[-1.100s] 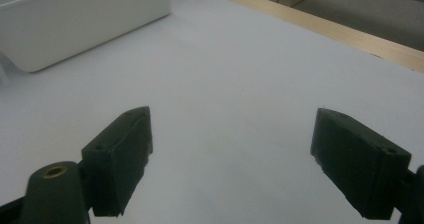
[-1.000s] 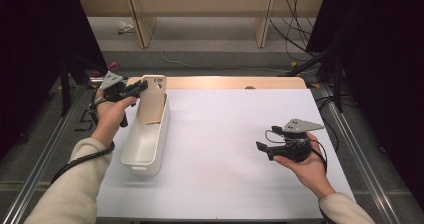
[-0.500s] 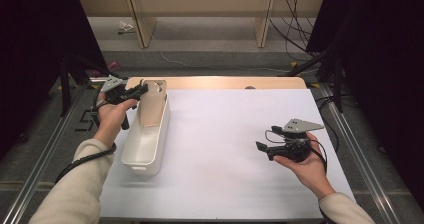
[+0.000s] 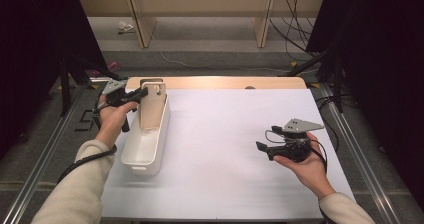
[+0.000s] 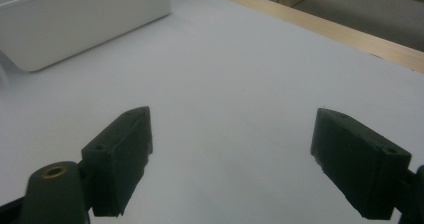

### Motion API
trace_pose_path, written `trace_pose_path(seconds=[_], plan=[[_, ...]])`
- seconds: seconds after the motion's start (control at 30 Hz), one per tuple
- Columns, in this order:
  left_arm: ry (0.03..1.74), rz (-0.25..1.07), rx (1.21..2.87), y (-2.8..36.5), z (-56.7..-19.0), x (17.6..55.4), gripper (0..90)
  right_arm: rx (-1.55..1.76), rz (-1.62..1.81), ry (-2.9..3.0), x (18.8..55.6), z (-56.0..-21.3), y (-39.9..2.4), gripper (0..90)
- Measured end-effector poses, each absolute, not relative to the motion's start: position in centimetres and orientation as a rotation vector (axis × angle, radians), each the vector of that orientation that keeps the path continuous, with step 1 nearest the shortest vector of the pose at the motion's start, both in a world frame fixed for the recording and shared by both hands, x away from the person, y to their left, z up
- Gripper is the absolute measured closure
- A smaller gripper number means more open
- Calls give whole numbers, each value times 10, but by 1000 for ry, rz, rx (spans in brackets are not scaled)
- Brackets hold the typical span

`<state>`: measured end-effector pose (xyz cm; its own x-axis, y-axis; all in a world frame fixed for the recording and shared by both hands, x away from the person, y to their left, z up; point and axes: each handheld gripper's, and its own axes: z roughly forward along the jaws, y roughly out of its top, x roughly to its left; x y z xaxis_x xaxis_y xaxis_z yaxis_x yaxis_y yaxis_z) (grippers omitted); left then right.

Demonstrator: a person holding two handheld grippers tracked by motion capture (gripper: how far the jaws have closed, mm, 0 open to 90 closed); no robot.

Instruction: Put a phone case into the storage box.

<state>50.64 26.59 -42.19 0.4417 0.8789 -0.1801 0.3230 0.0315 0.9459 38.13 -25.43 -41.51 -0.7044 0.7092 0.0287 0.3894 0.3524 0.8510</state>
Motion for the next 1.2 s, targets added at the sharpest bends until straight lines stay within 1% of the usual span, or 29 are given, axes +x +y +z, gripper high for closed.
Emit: trace_pose_path(seconds=[0.5,0.9,1.03,1.2], plan=[[1130,610,1535,270,-424,511,797,967,1288,2274,382,-415,-254,176],[1154,638,1563,270,-424,514,760,966,1289,2277,382,-415,-254,176],[1177,680,1599,268,-423,515,724,967,1289,2276,382,-415,-254,176],[1208,730,1636,266,-419,517,589,966,1289,2278,381,-416,-254,176]])
